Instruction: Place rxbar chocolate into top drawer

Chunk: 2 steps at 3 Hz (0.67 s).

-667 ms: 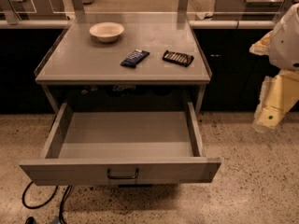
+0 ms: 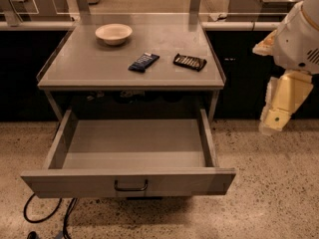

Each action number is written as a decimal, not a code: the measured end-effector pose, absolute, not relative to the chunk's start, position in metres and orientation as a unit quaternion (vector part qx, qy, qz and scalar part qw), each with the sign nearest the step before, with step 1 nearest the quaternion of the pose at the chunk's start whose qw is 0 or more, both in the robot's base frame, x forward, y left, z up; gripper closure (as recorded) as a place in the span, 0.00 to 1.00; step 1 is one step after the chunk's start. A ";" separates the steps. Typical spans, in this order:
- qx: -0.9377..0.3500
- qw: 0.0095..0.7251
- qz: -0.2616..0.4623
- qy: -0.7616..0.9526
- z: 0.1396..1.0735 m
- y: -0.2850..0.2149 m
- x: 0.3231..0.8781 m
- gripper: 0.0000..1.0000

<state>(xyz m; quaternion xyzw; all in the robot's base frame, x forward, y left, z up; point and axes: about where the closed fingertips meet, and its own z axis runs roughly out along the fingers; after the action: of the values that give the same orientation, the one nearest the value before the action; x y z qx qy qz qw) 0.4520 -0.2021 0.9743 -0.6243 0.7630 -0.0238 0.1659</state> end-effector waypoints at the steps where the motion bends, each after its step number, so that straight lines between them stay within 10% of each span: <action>1: -0.666 0.175 0.029 0.725 0.960 -0.170 0.488 0.00; 2: -0.703 0.174 0.105 0.681 0.939 -0.134 0.538 0.00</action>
Offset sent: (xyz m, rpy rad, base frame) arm 0.1613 0.1084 -0.0168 0.3326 0.1683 0.4480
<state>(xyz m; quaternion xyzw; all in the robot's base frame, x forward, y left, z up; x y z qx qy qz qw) 0.5377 -0.1336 0.9390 -0.7031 0.6813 0.1050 0.1743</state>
